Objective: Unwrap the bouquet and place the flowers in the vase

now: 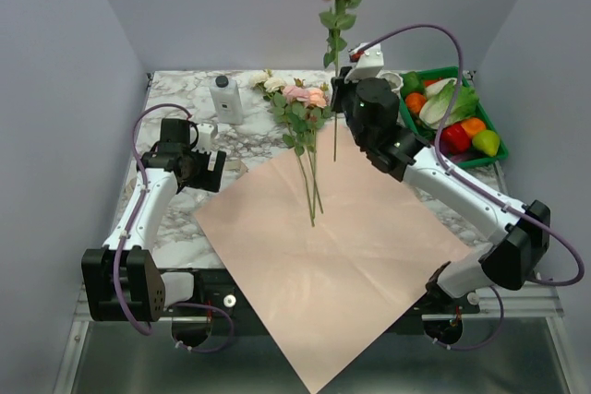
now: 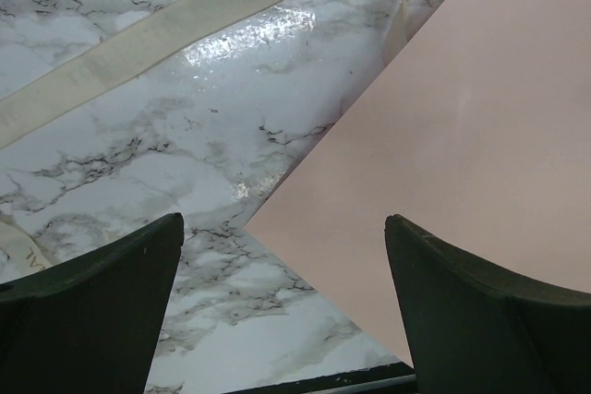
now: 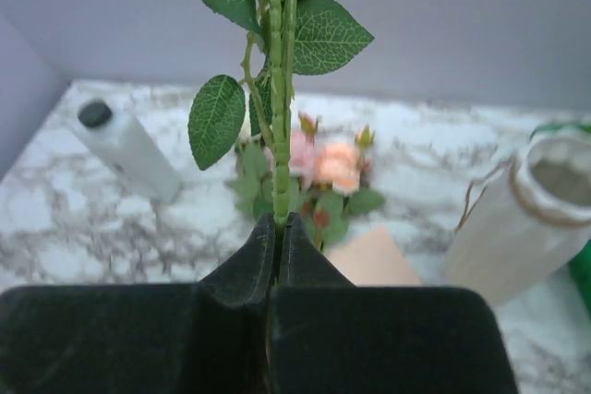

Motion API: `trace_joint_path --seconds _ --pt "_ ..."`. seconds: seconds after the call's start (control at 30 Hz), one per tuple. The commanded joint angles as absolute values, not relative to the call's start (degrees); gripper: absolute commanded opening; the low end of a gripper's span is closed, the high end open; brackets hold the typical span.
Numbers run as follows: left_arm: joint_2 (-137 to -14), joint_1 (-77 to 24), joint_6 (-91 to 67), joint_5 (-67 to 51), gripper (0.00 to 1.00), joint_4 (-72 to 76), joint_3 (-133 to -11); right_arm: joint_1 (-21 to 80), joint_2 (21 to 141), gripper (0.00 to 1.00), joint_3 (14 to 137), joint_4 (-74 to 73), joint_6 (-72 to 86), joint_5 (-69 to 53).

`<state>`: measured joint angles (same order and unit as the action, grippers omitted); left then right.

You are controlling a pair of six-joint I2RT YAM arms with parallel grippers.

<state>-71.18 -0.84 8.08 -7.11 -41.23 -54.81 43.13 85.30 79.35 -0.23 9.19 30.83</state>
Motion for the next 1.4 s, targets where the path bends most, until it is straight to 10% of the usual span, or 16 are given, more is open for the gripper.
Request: trace_joint_path --seconds 0.0,0.37,1.37 --pt "-69.96 -0.53 7.12 -10.19 0.99 -40.08 -53.7 42.8 83.06 0.01 80.78 26.14 -14.95 39.19" --pt "-69.35 -0.53 8.26 -10.02 0.99 -39.82 -54.4 27.52 83.23 0.01 76.91 52.1 -20.75 31.38" --pt "-74.62 -0.53 10.2 -11.78 0.99 -38.32 -58.54 19.86 100.99 0.01 78.05 60.38 -15.03 27.77"
